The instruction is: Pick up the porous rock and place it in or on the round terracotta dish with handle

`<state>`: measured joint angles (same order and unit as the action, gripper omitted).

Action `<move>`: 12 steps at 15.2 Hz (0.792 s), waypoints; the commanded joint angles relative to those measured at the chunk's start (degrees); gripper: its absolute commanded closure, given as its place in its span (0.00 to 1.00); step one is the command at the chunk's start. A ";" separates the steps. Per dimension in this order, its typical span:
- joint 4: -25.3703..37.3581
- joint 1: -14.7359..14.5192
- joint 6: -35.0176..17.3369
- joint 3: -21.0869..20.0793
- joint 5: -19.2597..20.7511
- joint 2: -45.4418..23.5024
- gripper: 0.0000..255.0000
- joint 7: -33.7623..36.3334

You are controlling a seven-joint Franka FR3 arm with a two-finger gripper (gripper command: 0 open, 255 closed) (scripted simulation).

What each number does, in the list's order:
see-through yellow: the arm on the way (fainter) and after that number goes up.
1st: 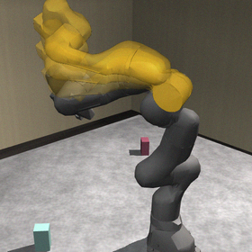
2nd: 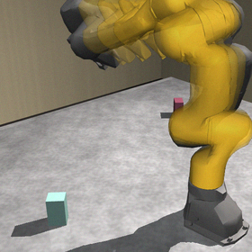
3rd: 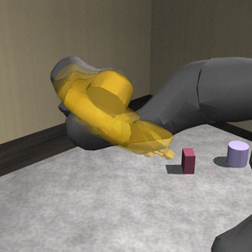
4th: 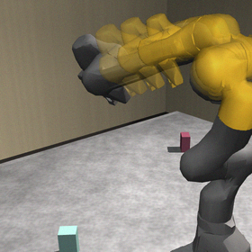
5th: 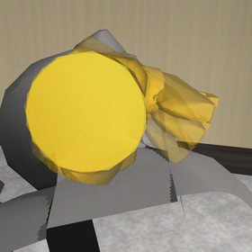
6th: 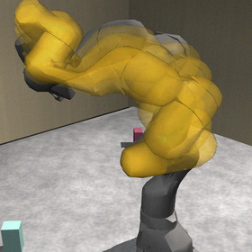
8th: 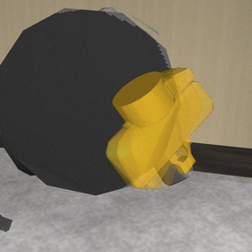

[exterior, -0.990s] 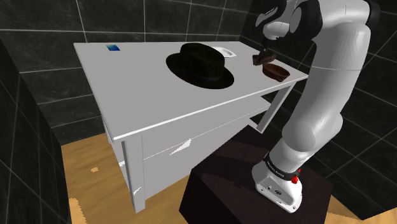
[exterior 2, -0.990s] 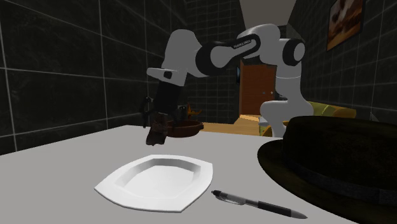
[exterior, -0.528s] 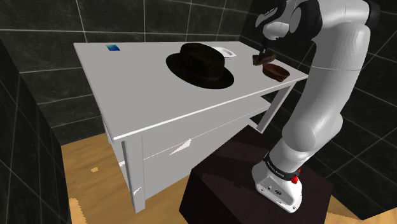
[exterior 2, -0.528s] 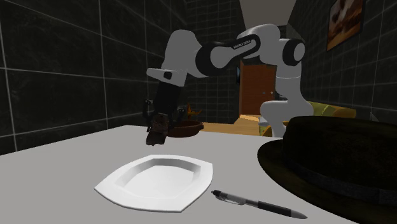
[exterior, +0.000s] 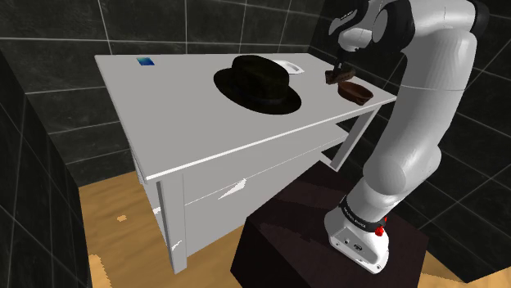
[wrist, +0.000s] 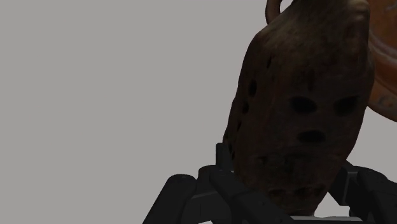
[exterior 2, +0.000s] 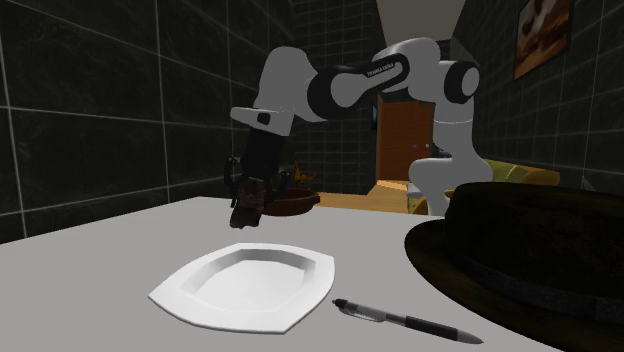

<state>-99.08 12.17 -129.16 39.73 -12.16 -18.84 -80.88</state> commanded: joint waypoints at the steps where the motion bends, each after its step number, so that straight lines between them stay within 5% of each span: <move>1: 0.00 0.02 0.00 0.01 -0.02 -0.02 1.00 -0.01; 12: 6.32 -0.17 7.73 0.93 1.84 1.82 1.00 1.11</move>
<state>-93.77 11.87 -122.32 40.64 -10.28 -16.89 -79.80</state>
